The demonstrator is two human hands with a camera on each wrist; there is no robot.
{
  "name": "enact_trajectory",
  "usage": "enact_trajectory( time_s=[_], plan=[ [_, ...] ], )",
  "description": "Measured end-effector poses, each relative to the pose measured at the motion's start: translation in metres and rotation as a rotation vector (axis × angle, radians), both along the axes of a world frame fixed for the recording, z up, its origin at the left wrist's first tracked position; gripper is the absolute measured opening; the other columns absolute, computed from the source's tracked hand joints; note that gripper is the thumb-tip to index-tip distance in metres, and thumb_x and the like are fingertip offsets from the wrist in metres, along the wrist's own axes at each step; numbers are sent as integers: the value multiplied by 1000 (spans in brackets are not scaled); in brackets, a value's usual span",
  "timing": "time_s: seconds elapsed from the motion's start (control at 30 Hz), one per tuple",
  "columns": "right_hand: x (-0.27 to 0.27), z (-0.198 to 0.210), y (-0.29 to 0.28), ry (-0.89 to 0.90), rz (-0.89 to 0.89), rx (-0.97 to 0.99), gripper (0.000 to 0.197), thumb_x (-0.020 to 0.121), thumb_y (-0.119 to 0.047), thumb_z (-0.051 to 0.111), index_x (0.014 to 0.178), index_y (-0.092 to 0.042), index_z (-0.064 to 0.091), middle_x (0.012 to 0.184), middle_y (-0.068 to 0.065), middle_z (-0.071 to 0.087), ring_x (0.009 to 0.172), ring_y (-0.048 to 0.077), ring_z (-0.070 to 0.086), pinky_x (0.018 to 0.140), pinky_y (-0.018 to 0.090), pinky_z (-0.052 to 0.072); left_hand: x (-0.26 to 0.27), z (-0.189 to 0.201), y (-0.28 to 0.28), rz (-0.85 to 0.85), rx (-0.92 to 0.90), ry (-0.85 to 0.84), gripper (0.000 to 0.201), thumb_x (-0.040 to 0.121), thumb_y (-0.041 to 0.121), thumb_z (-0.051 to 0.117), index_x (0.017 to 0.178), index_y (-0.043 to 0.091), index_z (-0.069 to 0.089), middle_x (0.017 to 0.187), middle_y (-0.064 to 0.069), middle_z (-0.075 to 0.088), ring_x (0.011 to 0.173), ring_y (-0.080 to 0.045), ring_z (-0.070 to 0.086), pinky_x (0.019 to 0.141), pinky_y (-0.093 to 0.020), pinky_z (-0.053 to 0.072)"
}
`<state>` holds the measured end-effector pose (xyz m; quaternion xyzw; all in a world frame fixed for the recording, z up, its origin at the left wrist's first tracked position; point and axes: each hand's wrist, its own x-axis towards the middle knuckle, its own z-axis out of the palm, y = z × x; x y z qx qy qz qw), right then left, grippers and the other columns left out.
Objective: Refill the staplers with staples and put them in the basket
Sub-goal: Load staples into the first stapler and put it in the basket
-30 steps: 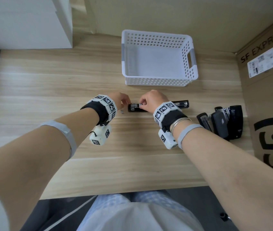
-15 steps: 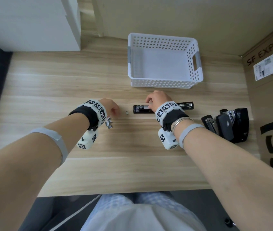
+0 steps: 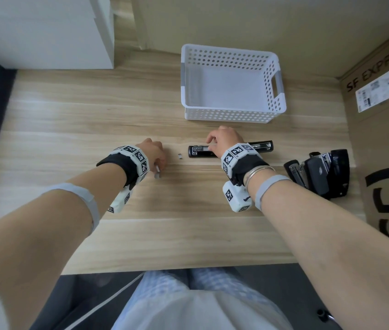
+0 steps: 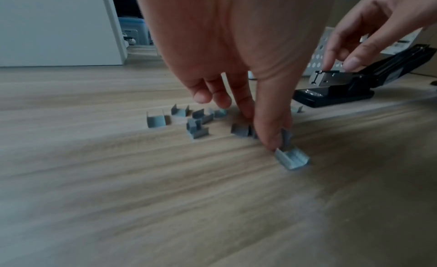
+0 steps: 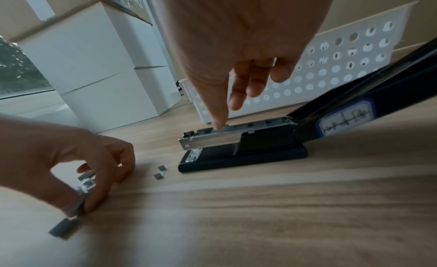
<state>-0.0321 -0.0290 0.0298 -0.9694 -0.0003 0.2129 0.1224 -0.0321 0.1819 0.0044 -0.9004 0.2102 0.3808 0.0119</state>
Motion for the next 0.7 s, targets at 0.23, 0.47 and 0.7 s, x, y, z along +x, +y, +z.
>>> enact_trajectory(
  time_s=[0.23, 0.47, 0.7],
  plan=[
    [-1, 5, 2, -30, 0, 98, 18, 92, -24, 57, 100, -20, 72, 112, 2, 65, 113, 24, 54, 92, 30, 42, 10, 14, -18, 227, -334, -113, 16, 88, 11, 56, 102, 5, 61, 110, -13, 66, 83, -23, 53, 74, -27, 41],
    [7, 20, 12, 114, 71, 245, 29, 91, -35, 59, 109, -16, 72, 95, 7, 69, 88, 18, 57, 76, 28, 43, 26, 32, -55, 301, -506, -116, 20, 85, 17, 64, 97, 2, 58, 88, -10, 57, 79, -19, 47, 64, -25, 36],
    [10, 16, 4, 124, 75, 279, 22, 84, -27, 70, 104, -19, 73, 103, 0, 72, 96, 13, 60, 79, 21, 39, 25, 23, -57, 297, -498, -136, 17, 80, 15, 69, 85, 11, 53, 86, -7, 59, 78, -19, 49, 68, -26, 36]
  ],
)
